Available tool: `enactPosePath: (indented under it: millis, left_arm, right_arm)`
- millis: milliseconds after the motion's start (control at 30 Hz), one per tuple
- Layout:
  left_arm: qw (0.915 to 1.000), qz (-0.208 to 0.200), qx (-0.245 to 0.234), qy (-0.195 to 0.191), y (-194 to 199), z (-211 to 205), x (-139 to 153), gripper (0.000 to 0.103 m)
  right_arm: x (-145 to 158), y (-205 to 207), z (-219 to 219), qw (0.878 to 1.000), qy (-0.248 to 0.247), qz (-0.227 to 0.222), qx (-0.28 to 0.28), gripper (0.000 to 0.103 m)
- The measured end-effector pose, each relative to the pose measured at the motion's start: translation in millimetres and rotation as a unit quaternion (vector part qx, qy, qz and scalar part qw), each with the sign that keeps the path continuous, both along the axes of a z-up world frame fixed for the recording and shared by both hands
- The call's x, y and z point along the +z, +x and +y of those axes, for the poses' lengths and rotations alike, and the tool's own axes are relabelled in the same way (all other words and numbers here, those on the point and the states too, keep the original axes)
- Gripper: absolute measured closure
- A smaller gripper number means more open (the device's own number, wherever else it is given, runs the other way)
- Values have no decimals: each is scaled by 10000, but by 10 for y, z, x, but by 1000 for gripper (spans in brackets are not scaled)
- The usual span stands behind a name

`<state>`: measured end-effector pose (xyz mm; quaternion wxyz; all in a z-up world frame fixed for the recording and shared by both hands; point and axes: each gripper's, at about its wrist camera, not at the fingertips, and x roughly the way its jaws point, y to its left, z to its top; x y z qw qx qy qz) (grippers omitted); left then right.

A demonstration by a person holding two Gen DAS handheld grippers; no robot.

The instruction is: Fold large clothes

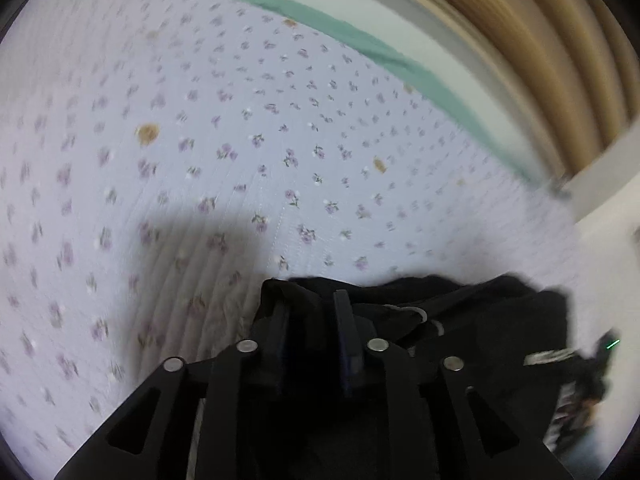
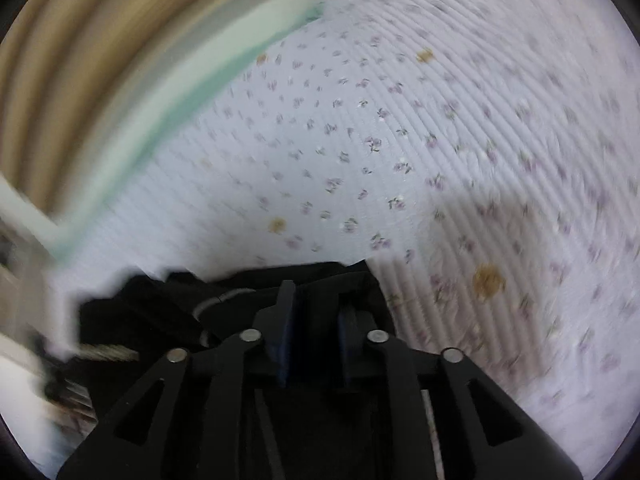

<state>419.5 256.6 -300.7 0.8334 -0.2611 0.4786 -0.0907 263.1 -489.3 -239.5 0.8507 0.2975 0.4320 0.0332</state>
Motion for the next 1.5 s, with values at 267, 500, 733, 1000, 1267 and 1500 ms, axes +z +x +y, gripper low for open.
enactPosePath:
  millis: [267,500,733,1000,1267,1500]
  left_arm:
    - [9845,12,1744,-178,-397,705,519,36]
    - [9881,-533,330,1403,-695,-566,1214,36]
    - [9830,-478,-1144,1351,-686,-1902,1042,36]
    - [9748,-64,-1550,1603,-607,-2227,517,37]
    - [9679,433,-1405,2040,-496,-2205,-48,36]
    - [9785,247,-1183,1672,-549,-2062,283,37]
  right_arm:
    - [699,-439,-273,9915,-687,-266,-1069,22]
    - [1446,-602,996,9710,-2310,-617,-62,22]
    - [1124,-534,2198,9671,-2349,-197,959,19]
    - [345,-366,2326,9679,-2185,531,1122,19]
    - [-333,-230,2219,9624,-2358,877,1026,5]
    - [-42,-233,2061,9742,-1762,972,1018,13]
